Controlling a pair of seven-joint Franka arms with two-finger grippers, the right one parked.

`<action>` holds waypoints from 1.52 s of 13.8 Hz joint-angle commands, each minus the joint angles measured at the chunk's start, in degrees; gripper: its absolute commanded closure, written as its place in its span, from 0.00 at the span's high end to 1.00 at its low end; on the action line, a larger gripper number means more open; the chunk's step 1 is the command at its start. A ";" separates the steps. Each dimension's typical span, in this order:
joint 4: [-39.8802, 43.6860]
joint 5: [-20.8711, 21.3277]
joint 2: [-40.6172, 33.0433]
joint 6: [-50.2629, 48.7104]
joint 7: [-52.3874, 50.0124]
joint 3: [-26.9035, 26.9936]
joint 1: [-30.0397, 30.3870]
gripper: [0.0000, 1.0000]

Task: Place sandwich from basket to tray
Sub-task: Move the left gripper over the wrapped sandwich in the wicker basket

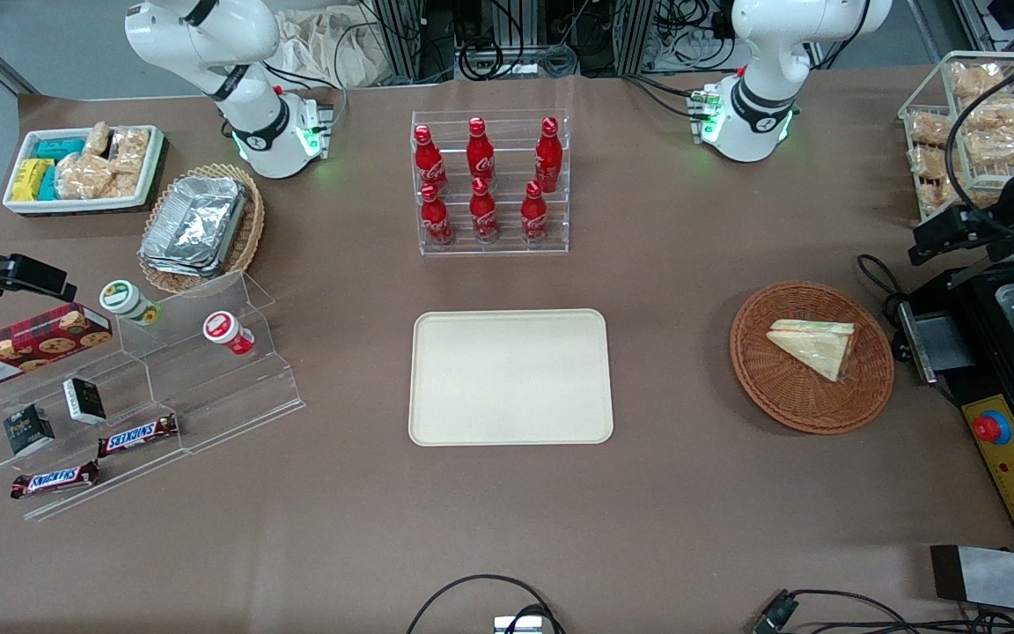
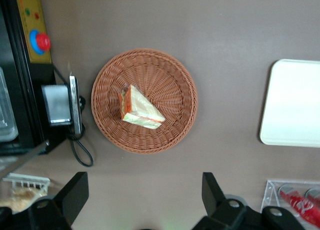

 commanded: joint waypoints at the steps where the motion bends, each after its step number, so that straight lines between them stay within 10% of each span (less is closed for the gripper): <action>1: 1.08 0.27 2.88 -1.20 -5.63 0.15 -0.04 1.00; 21: -37.07 -0.17 2.97 47.76 -34.02 0.41 0.31 1.00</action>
